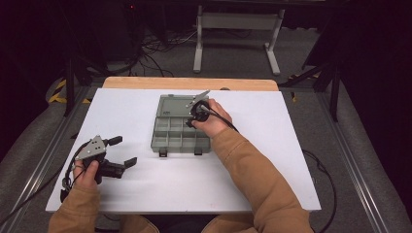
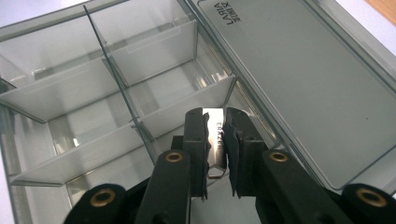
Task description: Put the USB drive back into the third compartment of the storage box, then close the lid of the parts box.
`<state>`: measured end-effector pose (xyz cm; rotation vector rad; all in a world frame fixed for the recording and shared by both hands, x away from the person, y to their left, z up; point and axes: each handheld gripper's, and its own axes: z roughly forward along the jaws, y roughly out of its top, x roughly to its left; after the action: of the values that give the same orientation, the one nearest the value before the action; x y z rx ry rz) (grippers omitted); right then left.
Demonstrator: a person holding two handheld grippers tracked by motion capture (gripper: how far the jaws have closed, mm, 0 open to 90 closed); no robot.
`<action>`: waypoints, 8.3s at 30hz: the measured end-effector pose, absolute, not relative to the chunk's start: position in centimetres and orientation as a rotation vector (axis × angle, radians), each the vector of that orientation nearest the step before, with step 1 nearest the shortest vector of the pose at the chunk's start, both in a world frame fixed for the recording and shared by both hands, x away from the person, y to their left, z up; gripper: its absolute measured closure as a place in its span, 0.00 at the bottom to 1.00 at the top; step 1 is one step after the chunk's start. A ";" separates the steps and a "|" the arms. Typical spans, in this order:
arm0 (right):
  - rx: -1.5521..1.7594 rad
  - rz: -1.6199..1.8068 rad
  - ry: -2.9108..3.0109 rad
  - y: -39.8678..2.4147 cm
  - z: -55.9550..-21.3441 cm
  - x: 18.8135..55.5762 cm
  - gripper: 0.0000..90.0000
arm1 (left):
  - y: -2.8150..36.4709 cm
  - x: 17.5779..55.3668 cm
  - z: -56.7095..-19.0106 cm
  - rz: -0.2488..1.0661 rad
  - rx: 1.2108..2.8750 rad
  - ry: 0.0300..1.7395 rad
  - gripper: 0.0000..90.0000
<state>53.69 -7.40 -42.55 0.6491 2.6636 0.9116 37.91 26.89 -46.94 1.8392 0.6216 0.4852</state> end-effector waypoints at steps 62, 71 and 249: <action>0.746 1.100 2.513 -16.0 -38.4 52.2 0.50 | 25.5 45.2 -42.1 0.408 1.900 0.802 0.34; 0.754 1.082 2.522 -17.2 -38.4 52.8 0.67 | 24.9 47.9 -41.8 0.380 1.986 0.813 0.57; 0.810 1.024 2.400 -15.0 -44.8 60.1 1.00 | 19.8 59.0 -46.9 0.420 2.030 0.982 0.99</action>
<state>60.14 -15.00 -44.76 0.8100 2.4000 1.0240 59.01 19.76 -46.86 2.0301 0.9822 0.4197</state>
